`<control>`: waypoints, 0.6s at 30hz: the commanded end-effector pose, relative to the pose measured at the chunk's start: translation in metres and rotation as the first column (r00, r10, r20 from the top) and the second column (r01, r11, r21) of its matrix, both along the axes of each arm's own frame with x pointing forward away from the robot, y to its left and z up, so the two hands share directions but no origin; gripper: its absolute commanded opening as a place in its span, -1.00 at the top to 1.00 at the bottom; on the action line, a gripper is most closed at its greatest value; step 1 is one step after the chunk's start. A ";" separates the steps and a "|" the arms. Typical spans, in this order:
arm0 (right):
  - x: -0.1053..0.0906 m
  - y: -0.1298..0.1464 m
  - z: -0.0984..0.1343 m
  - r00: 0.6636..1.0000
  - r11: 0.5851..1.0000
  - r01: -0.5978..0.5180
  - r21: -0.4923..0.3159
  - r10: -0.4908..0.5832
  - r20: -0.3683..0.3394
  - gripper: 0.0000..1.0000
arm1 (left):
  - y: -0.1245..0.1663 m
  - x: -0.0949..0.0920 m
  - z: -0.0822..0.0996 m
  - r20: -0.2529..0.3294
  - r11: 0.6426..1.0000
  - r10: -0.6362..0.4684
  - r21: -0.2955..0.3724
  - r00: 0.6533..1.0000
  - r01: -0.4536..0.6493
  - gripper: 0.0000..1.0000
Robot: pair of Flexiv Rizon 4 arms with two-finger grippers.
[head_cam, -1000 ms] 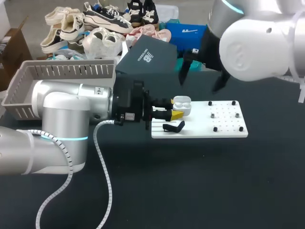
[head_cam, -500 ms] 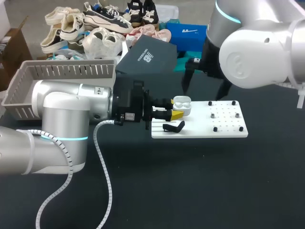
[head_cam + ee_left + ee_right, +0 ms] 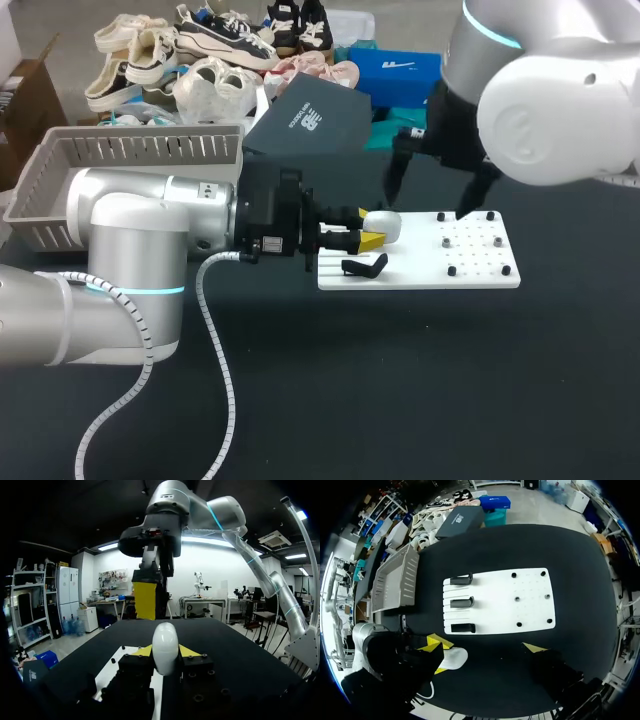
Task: Pick up each earbud case from the left stands, insert the matching earbuds, close the lid, and place the case in the box.
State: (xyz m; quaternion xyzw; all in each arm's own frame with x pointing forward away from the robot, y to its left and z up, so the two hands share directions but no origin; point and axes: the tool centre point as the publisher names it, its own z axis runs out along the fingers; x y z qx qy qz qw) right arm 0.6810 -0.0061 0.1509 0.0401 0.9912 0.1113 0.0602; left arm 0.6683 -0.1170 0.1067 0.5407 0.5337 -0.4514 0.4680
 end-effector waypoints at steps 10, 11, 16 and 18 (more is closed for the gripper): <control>-0.039 -0.036 0.039 0.986 0.976 -0.083 0.204 0.050 0.161 -1.00 | 0.030 0.002 0.016 0.000 0.996 0.090 -0.011 0.996 -0.090 1.00; -0.044 -0.039 0.041 0.985 0.974 -0.088 0.211 0.053 0.165 -1.00 | 0.039 0.003 0.020 0.004 0.994 0.106 0.005 0.994 -0.106 1.00; -0.052 -0.054 0.036 0.977 0.973 -0.063 0.221 0.015 0.212 -1.00 | 0.077 0.007 0.041 0.022 0.983 0.179 0.046 0.984 -0.180 1.00; -0.052 -0.060 0.033 0.977 0.971 -0.040 0.236 -0.012 0.213 -1.00 | 0.090 0.008 0.047 0.018 0.976 0.211 0.049 0.977 -0.211 1.00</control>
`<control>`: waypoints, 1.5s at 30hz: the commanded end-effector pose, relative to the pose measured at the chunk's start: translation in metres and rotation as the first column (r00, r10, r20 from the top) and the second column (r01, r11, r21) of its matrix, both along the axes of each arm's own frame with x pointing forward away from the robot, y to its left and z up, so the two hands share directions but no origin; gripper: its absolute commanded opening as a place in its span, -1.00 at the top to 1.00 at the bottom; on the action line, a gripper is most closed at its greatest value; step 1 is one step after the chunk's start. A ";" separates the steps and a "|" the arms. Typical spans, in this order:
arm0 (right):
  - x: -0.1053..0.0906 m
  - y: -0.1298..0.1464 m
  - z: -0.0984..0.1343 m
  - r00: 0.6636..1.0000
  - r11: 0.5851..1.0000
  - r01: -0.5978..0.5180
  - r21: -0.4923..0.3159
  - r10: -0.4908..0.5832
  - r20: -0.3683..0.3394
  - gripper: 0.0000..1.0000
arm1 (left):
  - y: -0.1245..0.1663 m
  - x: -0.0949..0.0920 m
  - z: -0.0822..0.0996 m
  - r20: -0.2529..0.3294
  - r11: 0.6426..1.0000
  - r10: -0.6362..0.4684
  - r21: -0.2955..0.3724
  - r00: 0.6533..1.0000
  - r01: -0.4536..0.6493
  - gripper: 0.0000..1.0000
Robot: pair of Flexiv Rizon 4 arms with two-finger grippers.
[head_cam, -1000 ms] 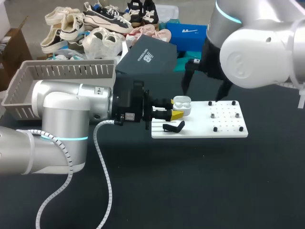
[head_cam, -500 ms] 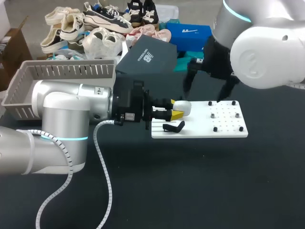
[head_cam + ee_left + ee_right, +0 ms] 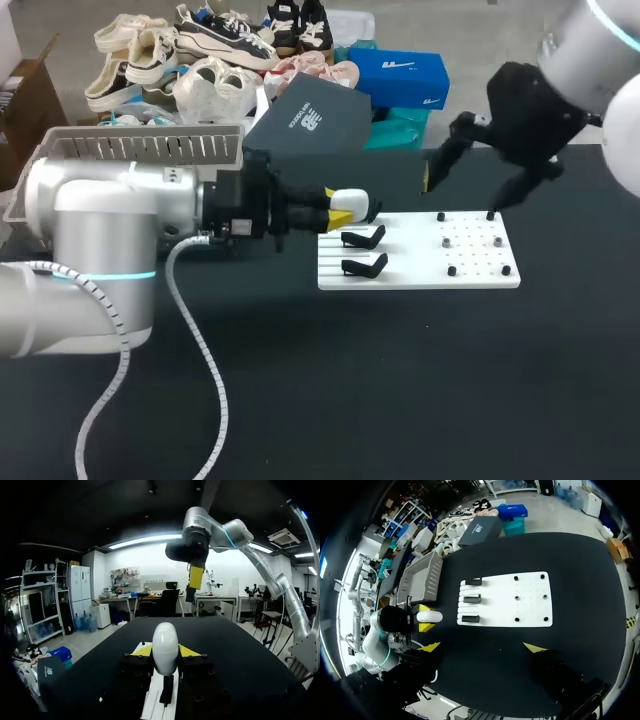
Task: Pick up each earbud case from the left stands, insert the matching earbuds, close the lid, and place the case in the box.
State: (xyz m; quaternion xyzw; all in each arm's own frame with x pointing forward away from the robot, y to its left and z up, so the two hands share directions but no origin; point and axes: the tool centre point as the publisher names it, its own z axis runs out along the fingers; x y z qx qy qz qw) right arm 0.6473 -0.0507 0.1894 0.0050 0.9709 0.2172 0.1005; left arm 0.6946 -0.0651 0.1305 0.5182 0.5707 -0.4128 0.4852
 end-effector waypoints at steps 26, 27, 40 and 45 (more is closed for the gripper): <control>-0.019 -0.019 -0.007 0.992 0.995 0.079 0.066 -0.085 0.096 -1.00 | 0.196 0.050 0.023 -0.110 0.768 0.611 0.323 0.784 -0.553 1.00; -0.019 -0.019 -0.007 0.992 0.995 0.079 0.066 -0.085 0.096 -1.00 | 0.200 0.055 0.020 -0.121 0.759 0.624 0.332 0.772 -0.561 1.00; -0.019 -0.019 -0.007 0.992 0.995 0.079 0.066 -0.085 0.096 -1.00 | 0.224 0.114 -0.019 -0.201 0.717 0.671 0.421 0.713 -0.556 1.00; -0.019 -0.019 -0.007 0.992 0.995 0.079 0.066 -0.085 0.096 -1.00 | 0.237 0.137 -0.032 -0.229 0.730 0.659 0.421 0.716 -0.538 1.00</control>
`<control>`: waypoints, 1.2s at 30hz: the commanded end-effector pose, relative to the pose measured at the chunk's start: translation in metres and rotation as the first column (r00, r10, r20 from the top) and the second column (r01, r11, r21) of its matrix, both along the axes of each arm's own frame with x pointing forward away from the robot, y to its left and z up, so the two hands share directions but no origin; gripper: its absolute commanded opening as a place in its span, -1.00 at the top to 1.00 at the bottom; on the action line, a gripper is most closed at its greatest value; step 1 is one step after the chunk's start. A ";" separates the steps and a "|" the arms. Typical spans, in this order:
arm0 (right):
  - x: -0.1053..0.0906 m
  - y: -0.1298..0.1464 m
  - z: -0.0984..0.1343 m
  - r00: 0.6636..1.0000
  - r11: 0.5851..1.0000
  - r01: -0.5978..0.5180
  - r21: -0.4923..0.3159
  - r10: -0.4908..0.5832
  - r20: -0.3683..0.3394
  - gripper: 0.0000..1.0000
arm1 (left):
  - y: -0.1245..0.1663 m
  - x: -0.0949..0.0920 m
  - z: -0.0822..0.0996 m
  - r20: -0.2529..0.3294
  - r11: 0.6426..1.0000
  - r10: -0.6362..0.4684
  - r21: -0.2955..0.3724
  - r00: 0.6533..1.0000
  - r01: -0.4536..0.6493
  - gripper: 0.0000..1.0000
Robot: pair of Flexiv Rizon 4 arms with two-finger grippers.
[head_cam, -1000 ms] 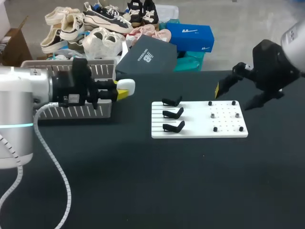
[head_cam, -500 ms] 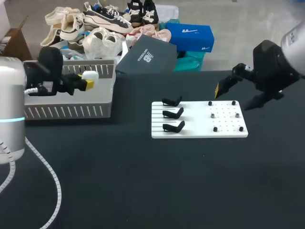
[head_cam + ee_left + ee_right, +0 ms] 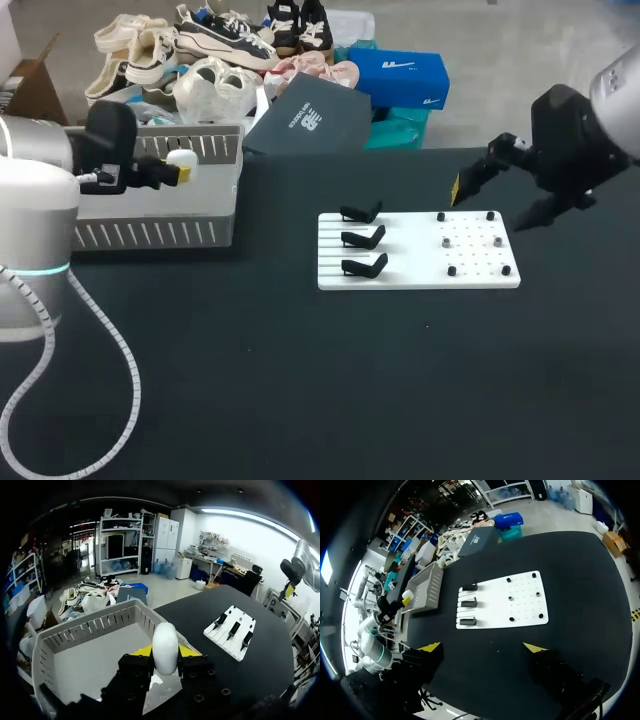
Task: Pick up each earbud case from the left stands, insert the matching earbuds, close the lid, and place the case in the box.
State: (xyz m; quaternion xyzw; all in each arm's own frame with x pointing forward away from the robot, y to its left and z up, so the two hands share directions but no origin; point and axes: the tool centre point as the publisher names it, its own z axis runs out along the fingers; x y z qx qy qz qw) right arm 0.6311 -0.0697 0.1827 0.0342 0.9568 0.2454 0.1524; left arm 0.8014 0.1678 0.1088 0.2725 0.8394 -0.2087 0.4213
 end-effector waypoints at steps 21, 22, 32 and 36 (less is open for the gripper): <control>-0.003 0.000 0.000 1.000 1.000 0.009 -0.004 -0.009 0.007 -1.00 | -0.043 -0.031 0.053 0.077 0.944 -0.314 -0.085 0.946 0.320 -1.00; -0.003 0.000 0.000 1.000 1.000 0.009 -0.004 -0.009 0.007 -1.00 | -0.047 -0.035 0.052 0.078 0.935 -0.337 -0.088 0.938 0.343 -1.00; -0.003 0.000 0.000 1.000 1.000 0.009 -0.004 -0.009 0.007 -1.00 | -0.077 -0.062 0.044 0.078 0.863 -0.485 -0.116 0.871 0.491 -1.00; -0.003 0.000 0.000 1.000 1.000 0.009 -0.004 -0.009 0.007 -1.00 | -0.084 -0.064 0.041 0.075 0.851 -0.508 -0.113 0.858 0.513 -1.00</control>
